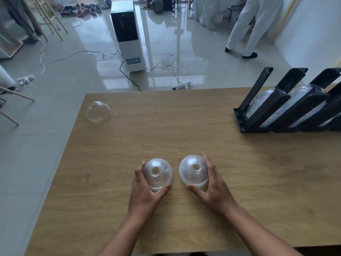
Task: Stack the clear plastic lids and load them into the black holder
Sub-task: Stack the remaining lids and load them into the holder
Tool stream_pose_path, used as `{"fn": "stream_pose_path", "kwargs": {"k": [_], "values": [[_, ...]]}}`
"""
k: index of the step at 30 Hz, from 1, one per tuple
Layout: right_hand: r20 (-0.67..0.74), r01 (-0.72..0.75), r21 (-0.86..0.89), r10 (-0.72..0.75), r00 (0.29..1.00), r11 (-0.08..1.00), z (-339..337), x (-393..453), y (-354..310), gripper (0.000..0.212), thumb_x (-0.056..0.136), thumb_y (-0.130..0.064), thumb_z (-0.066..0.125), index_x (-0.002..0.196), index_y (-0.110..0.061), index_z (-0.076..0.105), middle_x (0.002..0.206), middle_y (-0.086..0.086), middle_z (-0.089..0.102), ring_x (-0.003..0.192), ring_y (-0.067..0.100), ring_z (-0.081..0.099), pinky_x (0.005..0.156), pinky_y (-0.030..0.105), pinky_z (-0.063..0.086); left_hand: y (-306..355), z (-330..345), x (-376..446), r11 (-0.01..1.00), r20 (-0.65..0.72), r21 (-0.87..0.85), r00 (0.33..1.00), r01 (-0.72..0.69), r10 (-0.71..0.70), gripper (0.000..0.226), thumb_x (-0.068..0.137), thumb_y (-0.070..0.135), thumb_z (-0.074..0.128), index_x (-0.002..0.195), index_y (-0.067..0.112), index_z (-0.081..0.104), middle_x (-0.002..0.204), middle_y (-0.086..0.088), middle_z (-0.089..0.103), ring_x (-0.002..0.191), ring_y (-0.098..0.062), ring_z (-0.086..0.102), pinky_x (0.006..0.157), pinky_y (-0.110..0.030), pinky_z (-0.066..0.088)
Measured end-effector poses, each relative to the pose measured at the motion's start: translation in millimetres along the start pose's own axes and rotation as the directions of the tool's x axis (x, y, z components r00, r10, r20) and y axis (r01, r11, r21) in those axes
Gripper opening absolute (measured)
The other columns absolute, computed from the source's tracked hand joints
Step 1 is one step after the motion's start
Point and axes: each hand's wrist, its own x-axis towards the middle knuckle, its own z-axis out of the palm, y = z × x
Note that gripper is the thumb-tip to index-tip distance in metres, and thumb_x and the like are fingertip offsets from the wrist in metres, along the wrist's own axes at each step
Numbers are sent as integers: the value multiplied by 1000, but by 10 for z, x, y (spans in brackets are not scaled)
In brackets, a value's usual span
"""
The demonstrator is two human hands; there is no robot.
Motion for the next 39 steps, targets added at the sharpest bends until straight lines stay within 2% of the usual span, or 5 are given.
{"fn": "stream_pose_path", "kwargs": {"k": [7,14,20,26,39], "values": [[-16,26,-84,-28,999,996,58,3,20,113,83,-63,72,160,0,19,165,13,31,150,29,37,113,55,44,65,-409,251,997,1,-57,999,49,-49,108,64,89,64,147,29,31,142,6,45,129,-9,46,100,-32,41],[-118,50,-141,-67,991,989,161,-7,103,110,80,-68,67,157,0,29,156,15,46,138,32,51,106,54,49,-59,-1217,2229,828,-191,560,978,35,88,88,73,55,81,140,13,42,145,-11,42,131,-36,39,108,-48,36],[-155,34,-149,-57,986,988,180,-12,105,110,76,-72,67,156,-4,35,150,12,52,129,31,57,101,58,52,-211,-1495,3123,768,-126,625,989,140,-78,110,63,55,88,151,27,28,165,-6,16,150,-33,16,119,-47,19],[-170,40,-169,-69,983,985,161,-7,89,113,76,-82,60,155,-4,39,149,12,54,126,32,60,102,48,47,-416,-1583,3274,698,-95,687,977,202,-190,90,75,54,82,144,20,36,143,-7,48,129,-39,45,98,-51,40],[-166,32,-172,-61,984,984,167,0,95,108,75,-73,68,153,-4,40,148,11,54,129,30,56,105,43,44,313,-1217,1521,980,-4,174,995,-98,100,89,55,67,89,128,35,50,122,11,58,94,-5,61,78,-30,51]]}}
